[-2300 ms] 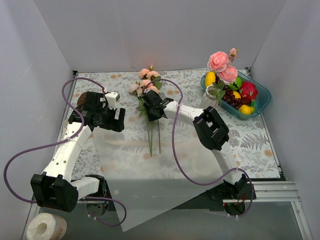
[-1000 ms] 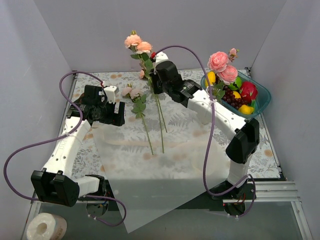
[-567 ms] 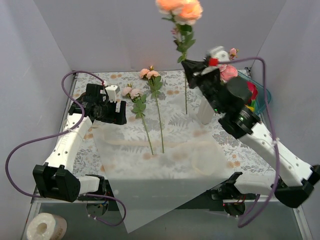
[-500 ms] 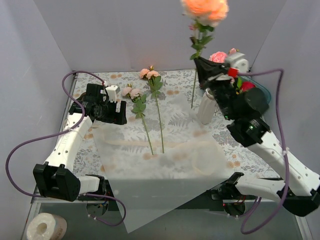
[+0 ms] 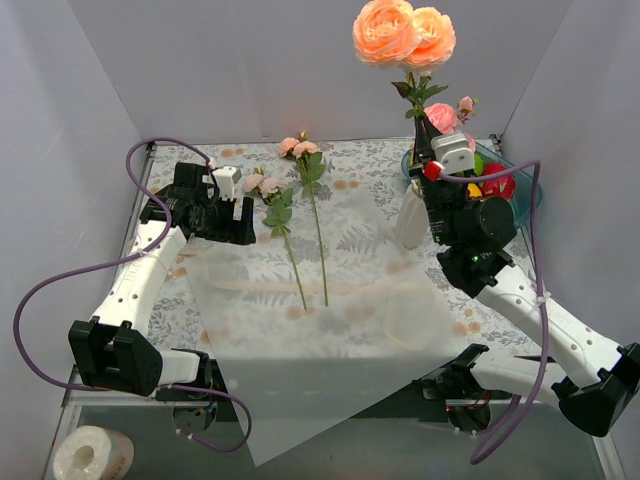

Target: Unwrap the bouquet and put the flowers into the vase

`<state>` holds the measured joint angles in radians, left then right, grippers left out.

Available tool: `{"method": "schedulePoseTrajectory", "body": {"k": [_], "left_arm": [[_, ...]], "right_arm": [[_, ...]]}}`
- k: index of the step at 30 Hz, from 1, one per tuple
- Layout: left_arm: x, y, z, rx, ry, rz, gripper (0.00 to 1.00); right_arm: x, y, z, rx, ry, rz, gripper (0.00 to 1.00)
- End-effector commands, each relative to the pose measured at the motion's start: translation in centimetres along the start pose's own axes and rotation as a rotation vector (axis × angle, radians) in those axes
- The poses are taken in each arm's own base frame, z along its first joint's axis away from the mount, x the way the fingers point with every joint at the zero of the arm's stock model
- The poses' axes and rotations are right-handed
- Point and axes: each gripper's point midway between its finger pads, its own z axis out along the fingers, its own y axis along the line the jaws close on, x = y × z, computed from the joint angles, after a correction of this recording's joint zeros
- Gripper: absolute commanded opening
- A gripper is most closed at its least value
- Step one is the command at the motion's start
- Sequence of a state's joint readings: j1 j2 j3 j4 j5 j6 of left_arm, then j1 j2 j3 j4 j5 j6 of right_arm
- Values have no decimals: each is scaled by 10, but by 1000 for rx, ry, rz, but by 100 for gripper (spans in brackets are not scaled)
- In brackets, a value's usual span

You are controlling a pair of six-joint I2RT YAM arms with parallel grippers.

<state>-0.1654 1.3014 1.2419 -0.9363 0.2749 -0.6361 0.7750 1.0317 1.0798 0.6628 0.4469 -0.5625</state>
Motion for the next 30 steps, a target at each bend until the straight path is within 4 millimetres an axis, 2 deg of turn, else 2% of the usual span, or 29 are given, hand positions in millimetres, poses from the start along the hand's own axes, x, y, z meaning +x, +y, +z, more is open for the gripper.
{"method": "schedulePoseTrajectory", "body": {"k": [1,5,12,23,30], "left_arm": [[-15,-2,-9,2,-55,16,84],[-13,-1,-7,1,-47,16,84],[-10,2,-4,-5,-42,19,84],[-9,7,-3,-22,-37,20,84],[-7,11,-2,-30,-34,24,84]], "right_arm": [[-12,-34,3,128,-68,-5,1],[7,-47,10,151,-51,0,1],[35,-46,17,139,-29,4,1],[56,-48,29,151,-39,43,1],[80,-43,32,140,7,48,1]]}}
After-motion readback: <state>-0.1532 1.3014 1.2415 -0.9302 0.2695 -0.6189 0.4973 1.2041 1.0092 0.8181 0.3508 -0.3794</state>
